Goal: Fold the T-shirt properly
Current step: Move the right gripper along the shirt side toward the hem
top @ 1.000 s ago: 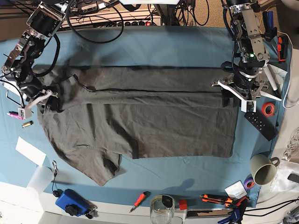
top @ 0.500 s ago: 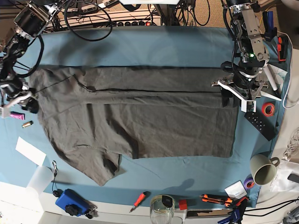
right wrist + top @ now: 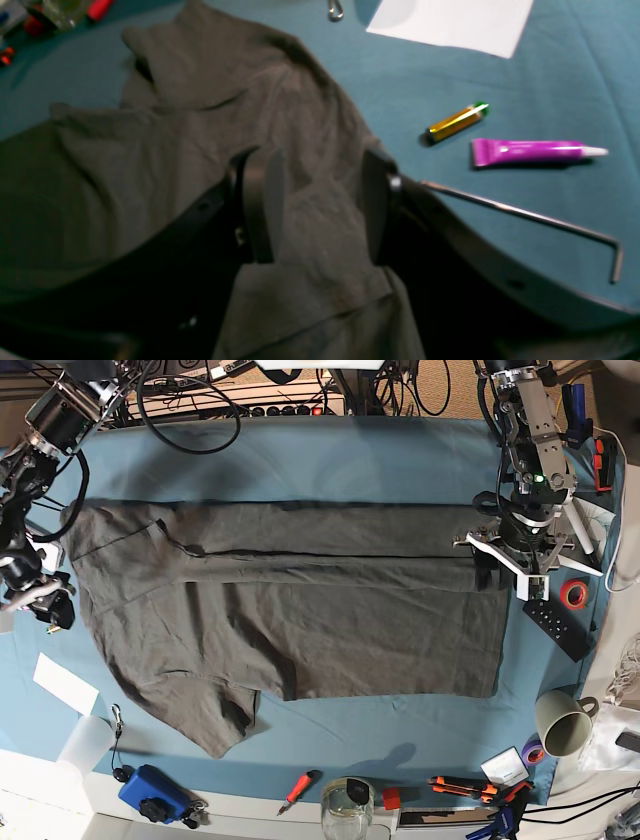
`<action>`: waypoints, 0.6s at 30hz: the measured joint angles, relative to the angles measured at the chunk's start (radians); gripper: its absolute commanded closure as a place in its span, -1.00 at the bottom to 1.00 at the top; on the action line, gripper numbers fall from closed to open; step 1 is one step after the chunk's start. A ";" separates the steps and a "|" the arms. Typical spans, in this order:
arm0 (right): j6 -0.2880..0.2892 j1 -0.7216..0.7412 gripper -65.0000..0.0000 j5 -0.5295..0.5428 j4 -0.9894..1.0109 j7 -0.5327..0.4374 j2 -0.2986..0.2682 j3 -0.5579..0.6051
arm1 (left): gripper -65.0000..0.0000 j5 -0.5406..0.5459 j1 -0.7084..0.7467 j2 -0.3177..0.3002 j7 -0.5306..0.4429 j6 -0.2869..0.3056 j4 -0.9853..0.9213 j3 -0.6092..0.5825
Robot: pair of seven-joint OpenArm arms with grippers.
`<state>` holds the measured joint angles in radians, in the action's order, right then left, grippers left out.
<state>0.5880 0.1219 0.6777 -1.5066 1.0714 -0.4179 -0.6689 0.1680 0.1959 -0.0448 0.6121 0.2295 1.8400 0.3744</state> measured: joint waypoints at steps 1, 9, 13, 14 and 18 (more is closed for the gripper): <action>-0.006 0.002 0.21 -0.005 0.000 -0.008 0.000 0.016 | -0.11 0.000 -0.002 0.000 -0.005 0.000 0.000 0.000; -0.124 0.093 0.21 -0.210 0.002 -0.103 -0.001 0.102 | -0.11 0.000 -0.006 0.000 0.037 -0.011 0.000 0.000; -0.139 0.199 0.21 -0.246 0.071 -0.113 -0.011 0.200 | -0.11 0.009 -0.005 0.000 0.047 0.001 0.000 0.000; -0.138 0.232 0.21 -0.251 0.110 -0.121 -0.011 0.228 | -0.11 0.008 -0.006 0.000 0.056 0.001 0.000 0.000; -0.139 0.348 0.21 -0.332 0.290 -0.176 -0.003 0.315 | -0.11 0.008 -0.001 -0.001 0.068 0.000 0.000 0.000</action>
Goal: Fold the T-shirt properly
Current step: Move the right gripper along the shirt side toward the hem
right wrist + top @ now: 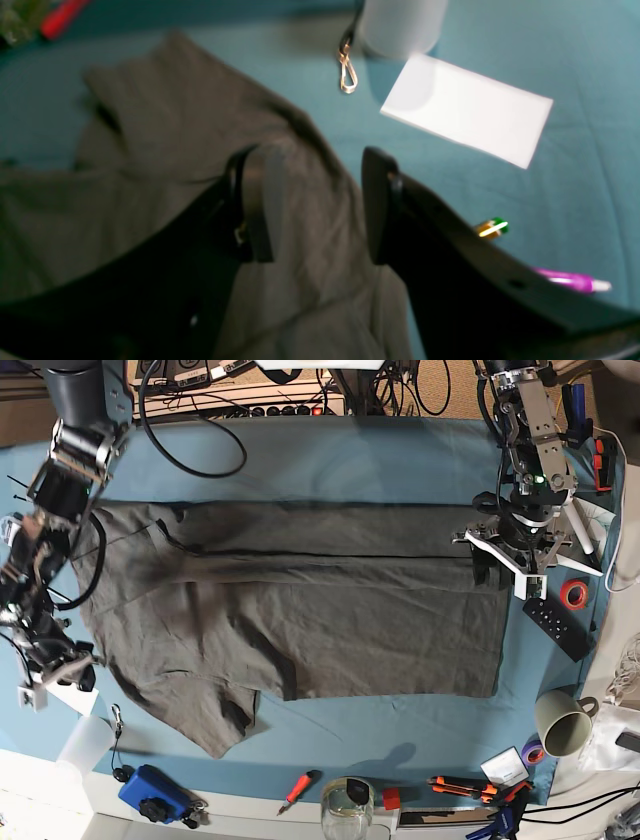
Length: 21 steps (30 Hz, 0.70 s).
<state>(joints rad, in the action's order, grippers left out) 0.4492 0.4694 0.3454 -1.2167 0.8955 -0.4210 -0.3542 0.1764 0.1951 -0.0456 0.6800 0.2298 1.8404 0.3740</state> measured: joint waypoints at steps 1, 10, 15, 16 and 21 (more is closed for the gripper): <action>-0.002 0.030 0.21 -0.019 0.041 -0.013 -0.002 0.015 | -0.11 0.000 0.002 0.000 0.000 0.000 0.000 0.000; -0.062 0.309 0.21 -0.180 0.425 -0.179 -0.021 0.202 | -0.11 0.004 0.016 0.001 0.026 0.000 0.000 0.000; -0.124 0.398 0.21 -0.235 0.635 -0.277 -0.034 0.357 | -0.11 0.014 0.050 0.009 0.027 0.000 0.000 0.000; -0.124 0.398 0.21 -0.234 0.653 -0.301 -0.032 0.380 | -0.11 0.014 0.053 0.009 0.027 0.000 0.000 0.000; -0.124 0.395 0.21 -0.236 0.703 -0.353 -0.024 0.460 | -0.11 0.015 0.056 0.009 0.026 0.000 0.000 0.000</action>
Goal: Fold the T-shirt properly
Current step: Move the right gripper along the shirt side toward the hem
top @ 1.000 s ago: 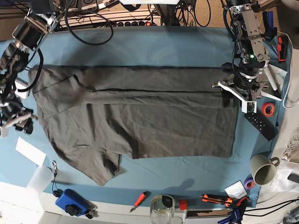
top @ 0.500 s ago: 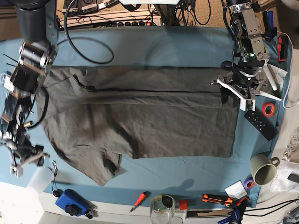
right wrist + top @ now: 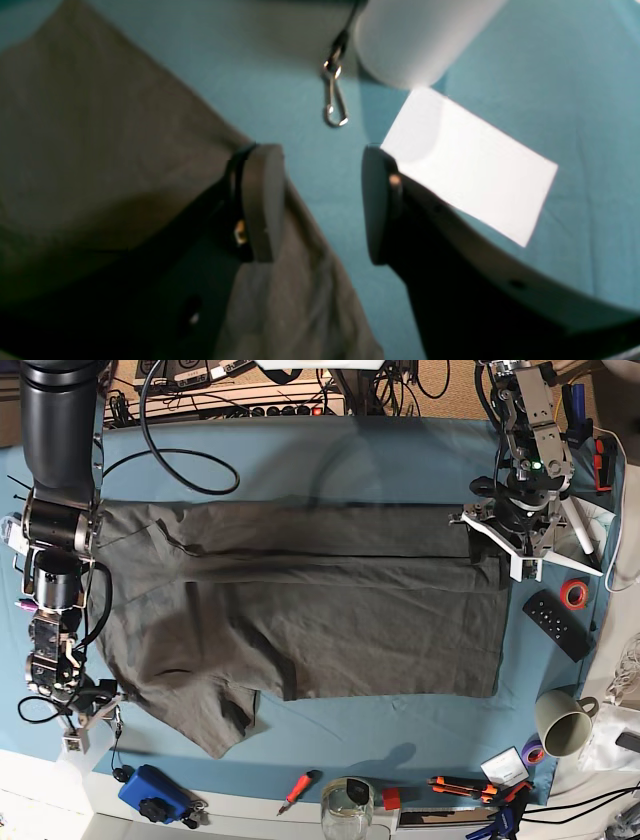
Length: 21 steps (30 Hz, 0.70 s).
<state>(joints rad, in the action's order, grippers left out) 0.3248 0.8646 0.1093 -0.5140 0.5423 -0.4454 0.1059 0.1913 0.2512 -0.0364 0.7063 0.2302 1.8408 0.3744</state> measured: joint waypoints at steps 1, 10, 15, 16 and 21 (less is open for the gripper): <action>-0.011 0.001 0.21 0.000 0.016 -0.006 0.000 0.007 | -0.11 0.000 0.000 0.000 0.000 0.000 0.000 0.000; -0.040 -0.071 0.21 -0.007 0.103 -0.085 -0.002 0.009 | -0.11 0.000 0.000 0.000 -0.003 0.000 0.000 0.000; -0.048 -0.112 0.21 -0.006 0.103 -0.118 0.000 0.009 | -0.11 0.000 0.000 0.000 -0.003 0.000 0.000 0.000; -0.057 -0.123 0.21 -0.003 0.103 -0.134 0.000 0.008 | -0.11 0.000 0.000 0.000 -0.003 0.000 0.000 0.000; -0.058 -0.148 0.55 0.002 0.096 -0.172 0.000 0.008 | -0.11 0.001 0.000 0.000 -0.004 0.000 0.000 0.000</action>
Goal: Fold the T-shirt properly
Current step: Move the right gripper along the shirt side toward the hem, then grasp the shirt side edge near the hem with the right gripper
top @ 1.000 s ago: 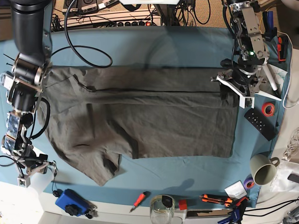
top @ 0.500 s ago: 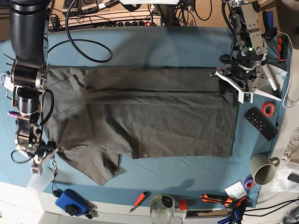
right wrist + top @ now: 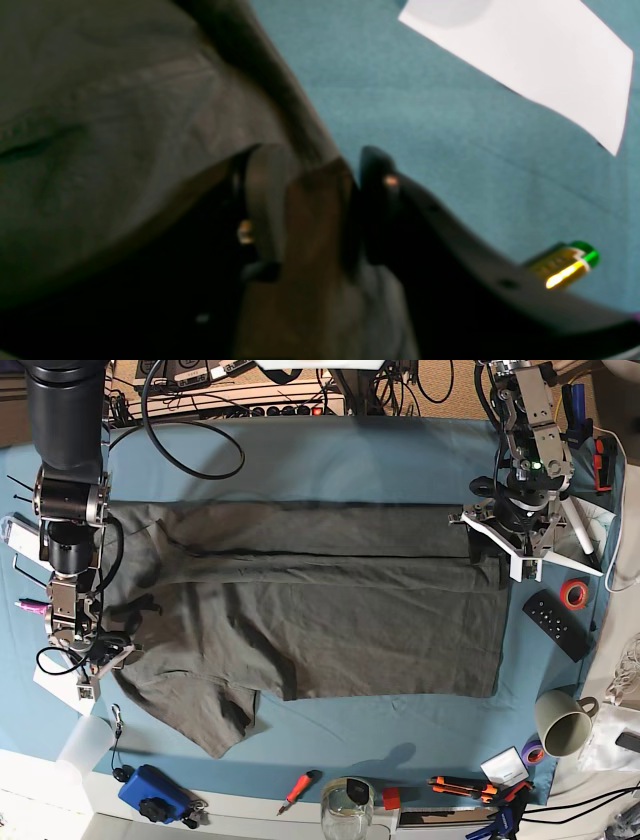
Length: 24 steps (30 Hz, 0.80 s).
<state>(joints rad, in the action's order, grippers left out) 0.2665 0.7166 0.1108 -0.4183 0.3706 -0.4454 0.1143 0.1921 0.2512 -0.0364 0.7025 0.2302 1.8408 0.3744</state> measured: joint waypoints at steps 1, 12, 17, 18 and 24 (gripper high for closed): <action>0.003 -0.003 0.64 0.005 0.000 -0.008 0.000 0.000 | -0.11 0.000 0.000 0.000 0.000 0.000 0.000 0.000; 0.005 -0.002 1.00 0.006 0.000 -0.005 0.000 0.000 | -0.11 0.000 0.000 0.000 -0.007 0.000 0.000 0.000; 0.027 -0.001 1.00 0.009 -0.001 0.016 -0.002 0.000 | -0.11 0.000 0.000 0.000 -0.030 0.000 0.000 0.000; 0.047 -0.001 1.00 0.017 -0.005 0.027 -0.004 0.000 | -0.11 0.000 0.000 0.000 -0.031 0.000 0.000 0.000; 0.066 -0.005 1.00 0.135 -0.063 0.207 -0.043 0.000 | -0.11 0.000 0.000 0.000 -0.044 0.000 0.000 0.000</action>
<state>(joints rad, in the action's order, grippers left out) 0.3321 0.7113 0.2459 -0.4812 0.5777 -0.4881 0.1146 0.1917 0.2516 -0.0364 0.6586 0.2302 1.8412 0.3744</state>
